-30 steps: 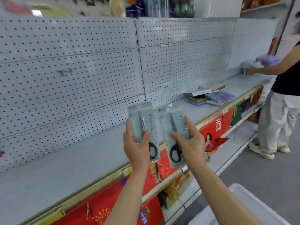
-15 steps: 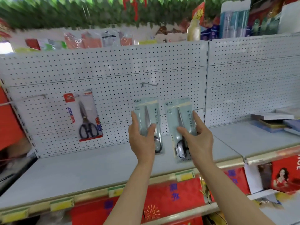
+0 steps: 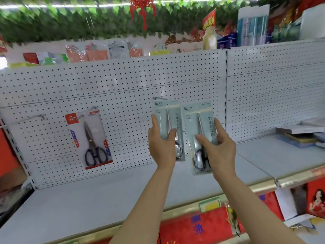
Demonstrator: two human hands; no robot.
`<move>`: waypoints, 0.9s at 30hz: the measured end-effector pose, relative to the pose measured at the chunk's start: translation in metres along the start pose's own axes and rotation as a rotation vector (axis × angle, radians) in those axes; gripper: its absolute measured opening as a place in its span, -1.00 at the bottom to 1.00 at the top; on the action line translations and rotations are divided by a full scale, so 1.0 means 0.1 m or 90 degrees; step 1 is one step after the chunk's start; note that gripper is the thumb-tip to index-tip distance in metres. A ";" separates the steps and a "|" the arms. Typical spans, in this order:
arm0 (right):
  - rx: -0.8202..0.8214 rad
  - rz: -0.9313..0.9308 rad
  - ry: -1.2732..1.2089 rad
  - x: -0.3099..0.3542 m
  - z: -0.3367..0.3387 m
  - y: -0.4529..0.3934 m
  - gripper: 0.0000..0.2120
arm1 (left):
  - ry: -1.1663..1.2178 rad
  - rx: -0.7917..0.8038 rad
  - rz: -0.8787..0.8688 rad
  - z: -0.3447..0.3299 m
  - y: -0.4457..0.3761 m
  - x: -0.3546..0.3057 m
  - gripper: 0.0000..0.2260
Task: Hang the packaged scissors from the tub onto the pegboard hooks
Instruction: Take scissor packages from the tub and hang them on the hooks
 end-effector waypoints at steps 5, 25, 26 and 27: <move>-0.005 0.003 -0.006 0.03 0.18 -0.19 -0.33 | -0.016 0.005 0.012 -0.32 -0.12 -0.06 -0.28; 0.116 -0.012 -0.011 -0.29 0.25 -0.83 -0.30 | -0.041 -0.120 0.037 -0.78 -0.21 0.05 -0.28; 0.117 -0.015 -0.014 -0.31 0.23 -0.84 -0.30 | -0.039 -0.124 0.032 -0.79 -0.22 0.06 -0.28; 0.121 -0.017 -0.018 -0.33 0.19 -0.84 -0.29 | -0.038 -0.129 0.025 -0.79 -0.22 0.07 -0.29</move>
Point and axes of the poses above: each hand's wrist, its own y-axis away from the middle knuckle, its own z-axis out of the back of the hand, x = y × z, the point moved 9 cm from there along -y, towards the middle knuckle, and after that the axes turned 6 degrees about -y, right-handed, at the moved point
